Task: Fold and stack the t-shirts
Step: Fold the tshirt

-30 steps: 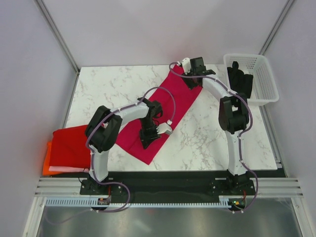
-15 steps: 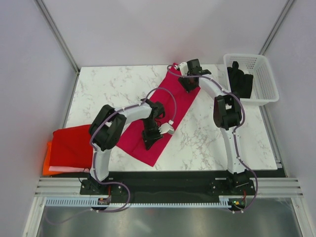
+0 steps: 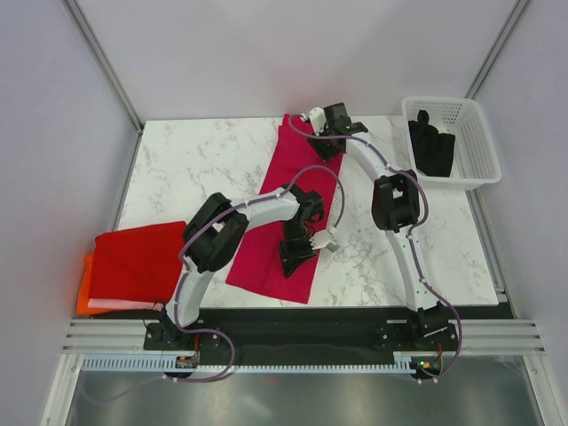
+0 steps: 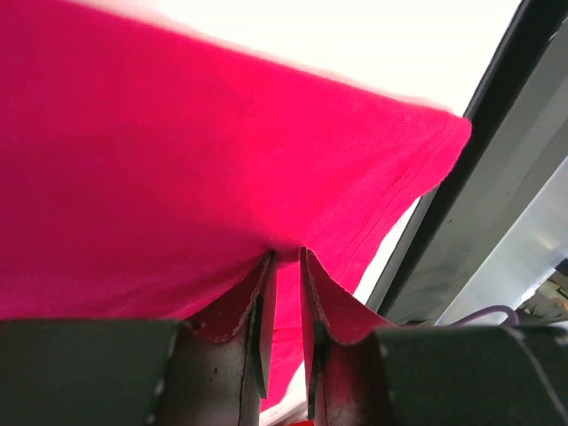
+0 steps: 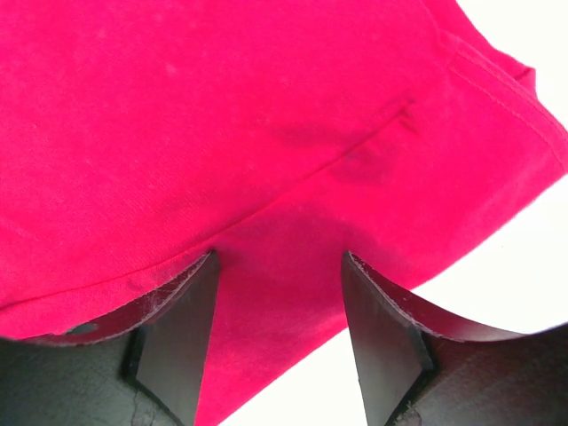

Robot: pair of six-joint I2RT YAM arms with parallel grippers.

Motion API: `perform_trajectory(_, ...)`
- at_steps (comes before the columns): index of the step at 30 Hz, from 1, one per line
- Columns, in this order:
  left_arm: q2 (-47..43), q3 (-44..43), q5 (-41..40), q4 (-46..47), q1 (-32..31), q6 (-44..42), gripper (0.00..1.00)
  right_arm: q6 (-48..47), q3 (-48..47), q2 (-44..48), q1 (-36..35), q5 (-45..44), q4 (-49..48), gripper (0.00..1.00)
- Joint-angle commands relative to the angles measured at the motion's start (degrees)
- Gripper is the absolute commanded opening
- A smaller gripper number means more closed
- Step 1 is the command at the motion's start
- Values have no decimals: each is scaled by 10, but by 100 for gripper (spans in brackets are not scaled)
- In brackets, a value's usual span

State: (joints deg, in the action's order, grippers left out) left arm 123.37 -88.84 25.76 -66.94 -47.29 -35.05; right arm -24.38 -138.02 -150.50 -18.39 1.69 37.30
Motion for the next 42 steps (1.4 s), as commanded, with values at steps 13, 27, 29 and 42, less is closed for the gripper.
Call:
perform_trajectory(13, 91, -150, 32, 38, -53, 43, 25, 21, -23, -37, -21, 49, -28, 71)
perform_trajectory(27, -134, -132, -36, -4, -46, 60, 32, 83, 93, 163, 4, -6, -73, 72)
perform_trajectory(29, -201, -129, -59, 1, -33, 83, 34, 153, 155, 221, 16, 7, -111, 72)
perform_trajectory(42, -338, 238, 156, 167, 300, 531, 33, 344, 764, 506, 100, 351, -70, 68)
